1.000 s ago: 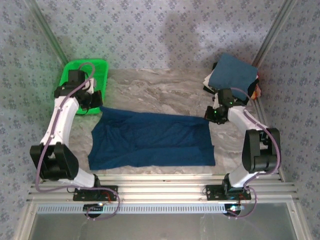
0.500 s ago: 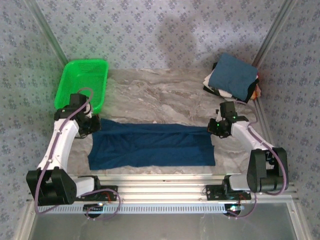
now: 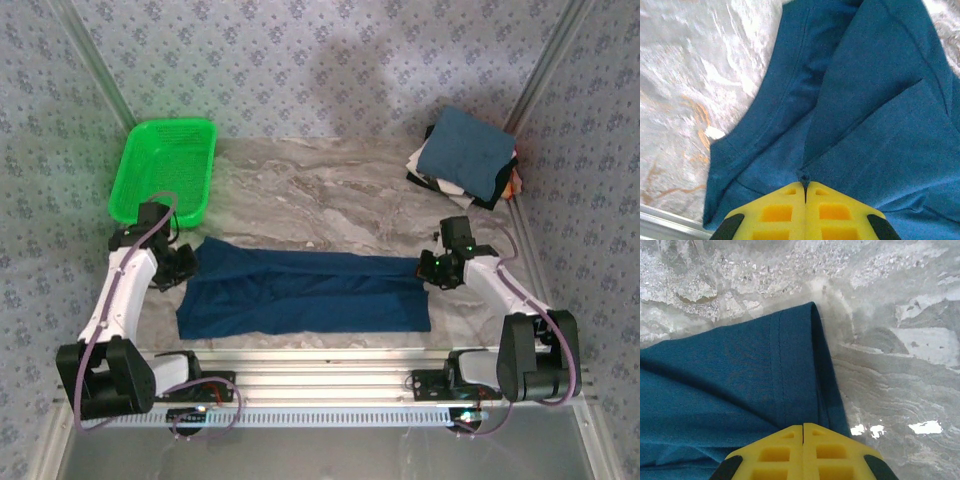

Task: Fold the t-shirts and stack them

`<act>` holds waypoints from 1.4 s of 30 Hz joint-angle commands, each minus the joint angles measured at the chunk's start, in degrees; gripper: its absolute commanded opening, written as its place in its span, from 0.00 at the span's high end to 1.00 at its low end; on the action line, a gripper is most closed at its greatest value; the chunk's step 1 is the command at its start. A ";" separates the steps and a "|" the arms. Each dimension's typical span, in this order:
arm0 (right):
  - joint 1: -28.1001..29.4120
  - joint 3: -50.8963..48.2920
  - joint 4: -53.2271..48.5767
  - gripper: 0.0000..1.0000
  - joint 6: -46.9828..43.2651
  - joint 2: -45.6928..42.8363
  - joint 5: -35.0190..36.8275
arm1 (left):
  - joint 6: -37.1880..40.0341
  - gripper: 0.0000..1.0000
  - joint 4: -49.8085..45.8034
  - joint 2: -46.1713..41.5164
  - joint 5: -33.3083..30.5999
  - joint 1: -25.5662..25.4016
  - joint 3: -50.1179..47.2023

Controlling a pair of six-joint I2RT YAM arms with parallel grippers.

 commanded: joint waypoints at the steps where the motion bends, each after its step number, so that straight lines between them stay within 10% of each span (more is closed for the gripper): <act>1: 0.40 -0.63 -2.17 1.00 0.82 -1.06 1.69 | -4.13 1.00 -0.71 -1.82 3.71 0.94 -1.58; 42: 0.87 -5.99 -2.19 0.98 2.67 0.12 2.52 | -13.91 1.00 7.16 0.04 4.79 11.01 -15.40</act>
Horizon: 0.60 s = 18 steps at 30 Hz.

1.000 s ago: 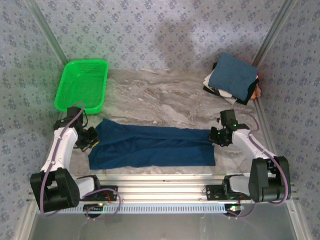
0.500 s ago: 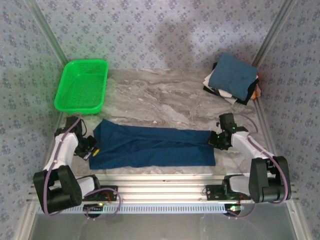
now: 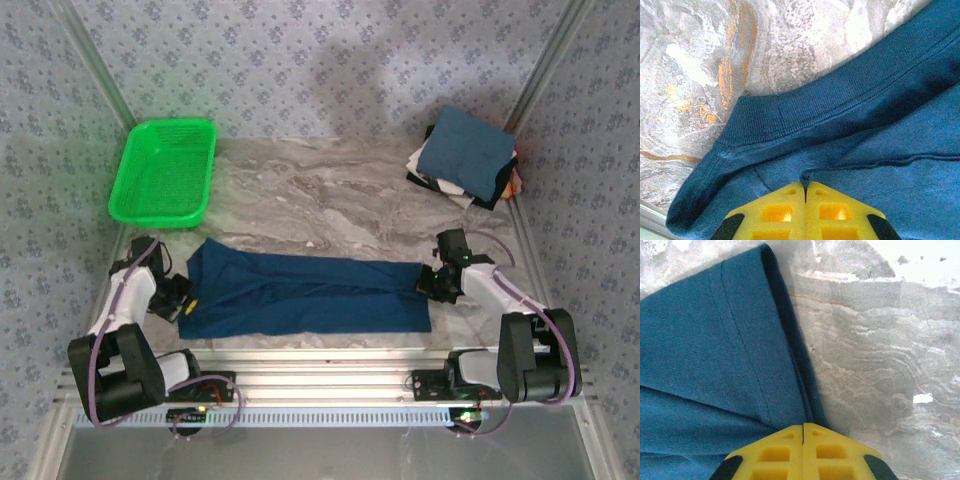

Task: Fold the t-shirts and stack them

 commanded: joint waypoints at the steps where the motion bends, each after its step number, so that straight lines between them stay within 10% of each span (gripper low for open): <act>1: 0.25 -0.73 -1.30 0.98 1.04 0.11 1.69 | -0.51 1.00 -0.76 -0.06 -0.66 0.29 0.51; 15: 0.33 -1.36 -0.92 0.86 1.72 0.37 1.86 | -2.72 1.00 -1.26 1.17 -3.72 0.84 -0.17; 18: 0.35 -1.22 -1.32 0.72 2.23 -0.11 1.64 | -3.14 0.79 -1.46 0.67 -2.41 0.78 1.06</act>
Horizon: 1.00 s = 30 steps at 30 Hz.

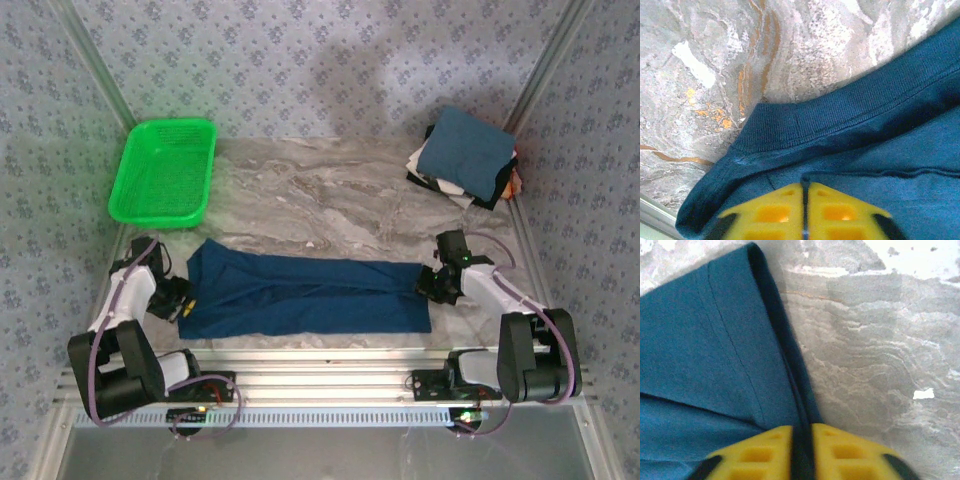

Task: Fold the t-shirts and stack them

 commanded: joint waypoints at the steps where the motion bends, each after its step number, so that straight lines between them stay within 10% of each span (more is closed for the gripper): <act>1: 0.34 -0.71 -1.40 0.68 0.67 -0.62 0.37 | -1.22 0.73 -1.87 -0.44 -0.01 0.18 1.85; 10: 1.01 -0.08 -4.41 0.15 1.47 -13.06 -1.76 | 3.12 0.42 -7.89 -1.89 -3.41 -4.29 14.63; 15: 0.59 1.77 -6.35 0.04 2.98 -17.36 -2.86 | 6.44 0.34 -2.75 1.03 -3.01 -13.99 23.46; 21: -1.77 8.32 -7.53 0.08 -1.44 -5.20 -2.79 | 13.04 0.33 2.91 10.42 0.35 -23.54 29.79; 30: -5.76 17.51 -1.68 0.42 -5.59 16.73 -7.58 | 14.83 0.53 10.16 22.07 3.42 -26.01 31.57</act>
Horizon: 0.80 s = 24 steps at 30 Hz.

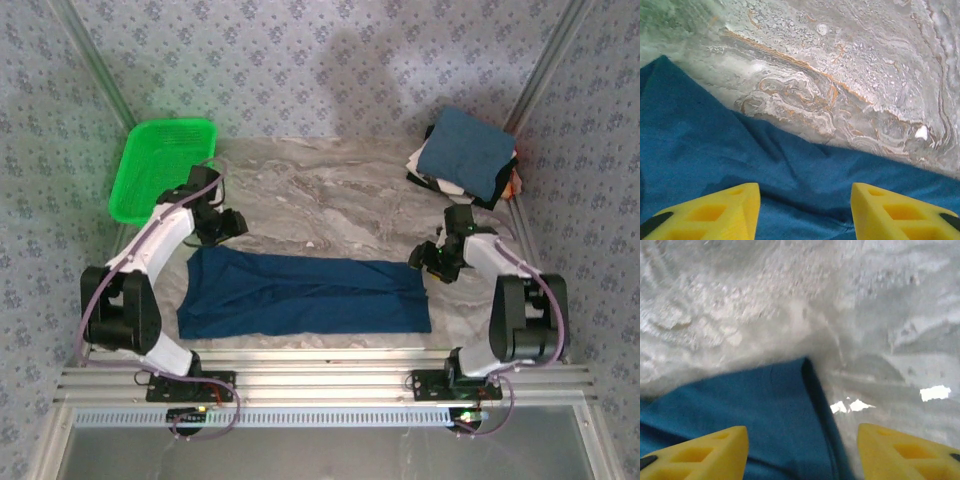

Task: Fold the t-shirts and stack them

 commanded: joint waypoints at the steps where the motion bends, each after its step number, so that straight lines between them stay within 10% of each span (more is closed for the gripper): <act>1: -0.66 3.34 1.70 0.43 -1.86 4.51 -1.89 | 0.46 0.53 4.18 2.55 2.09 -0.11 0.21; 8: -0.76 6.88 4.52 0.51 -1.74 10.84 -3.16 | 0.57 0.56 7.21 5.44 -1.04 -0.11 -3.59; 19: -1.64 10.02 3.80 1.00 -1.65 14.96 -5.07 | -0.99 0.64 8.83 10.33 -4.25 0.16 -5.94; 24: -2.68 10.59 3.11 1.00 -1.80 13.70 -5.93 | -1.13 0.65 8.62 12.47 -6.18 0.22 -6.04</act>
